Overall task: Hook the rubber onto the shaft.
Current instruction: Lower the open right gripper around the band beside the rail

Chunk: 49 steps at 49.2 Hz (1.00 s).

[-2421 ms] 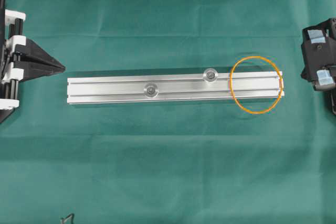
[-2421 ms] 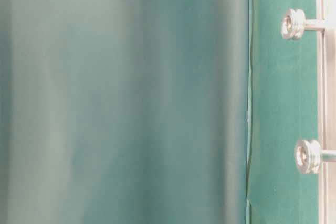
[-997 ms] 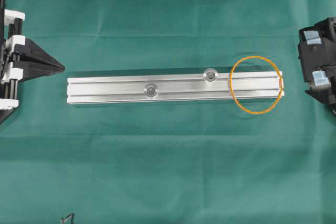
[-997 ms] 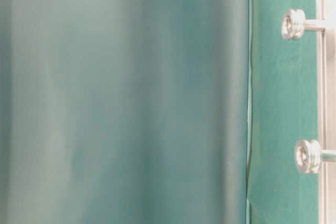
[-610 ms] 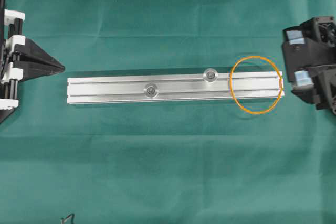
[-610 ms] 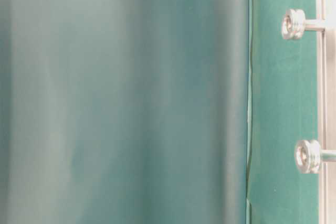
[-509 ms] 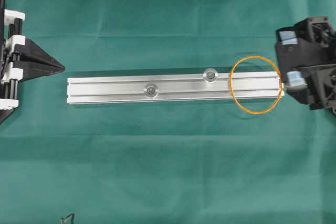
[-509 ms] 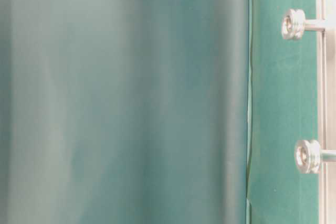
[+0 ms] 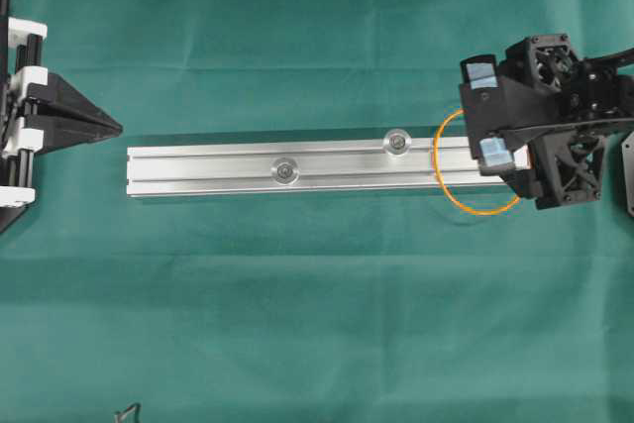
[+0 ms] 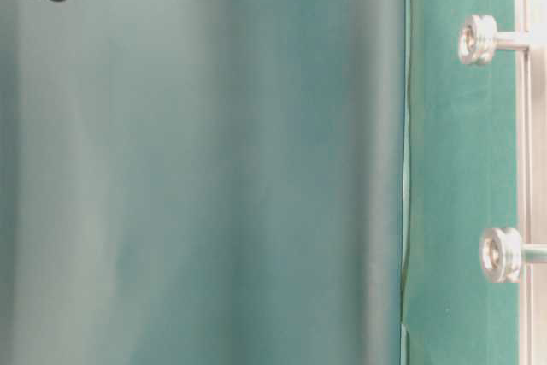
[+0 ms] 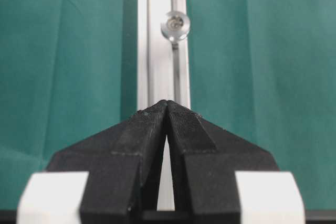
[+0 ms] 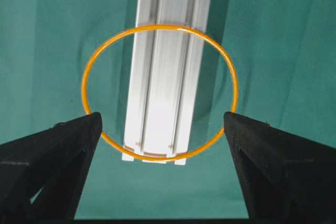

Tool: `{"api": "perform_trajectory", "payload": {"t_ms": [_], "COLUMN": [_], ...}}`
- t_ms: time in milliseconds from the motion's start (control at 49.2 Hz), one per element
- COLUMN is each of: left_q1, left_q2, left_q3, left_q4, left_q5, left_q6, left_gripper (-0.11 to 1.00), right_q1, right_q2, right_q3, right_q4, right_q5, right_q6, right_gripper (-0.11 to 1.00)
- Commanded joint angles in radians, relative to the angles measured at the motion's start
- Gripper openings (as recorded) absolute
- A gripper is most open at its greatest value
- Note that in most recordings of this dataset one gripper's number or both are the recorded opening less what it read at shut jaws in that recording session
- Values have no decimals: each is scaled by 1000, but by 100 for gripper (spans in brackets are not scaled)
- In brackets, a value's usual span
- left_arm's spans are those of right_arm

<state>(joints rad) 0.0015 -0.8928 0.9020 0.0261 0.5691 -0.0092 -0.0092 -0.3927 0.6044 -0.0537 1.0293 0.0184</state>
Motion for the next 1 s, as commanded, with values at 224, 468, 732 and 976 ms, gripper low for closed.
{"api": "perform_trajectory", "payload": {"t_ms": [224,468,732,976], "left_q1": [2,2,2,2], "left_q2": [3,5,5,5], "left_q3": [-31,-32,-32,-31], "left_q4": [3,3,3,3], "left_q5": [-6,-5,-5,-5], "left_q6": [2,2,2,2], "left_gripper": [0,0,0,0], "right_q1": [-2,-2,-2,0], "right_q2": [-5,-5,-5,-5], "right_q3": [-29,-28,-28,-28], "right_q4": [2,2,14,29], "right_q5": [-5,-5,-5,-5], "right_q6": [2,3,3,3], "right_gripper": [96,96,96,96]}}
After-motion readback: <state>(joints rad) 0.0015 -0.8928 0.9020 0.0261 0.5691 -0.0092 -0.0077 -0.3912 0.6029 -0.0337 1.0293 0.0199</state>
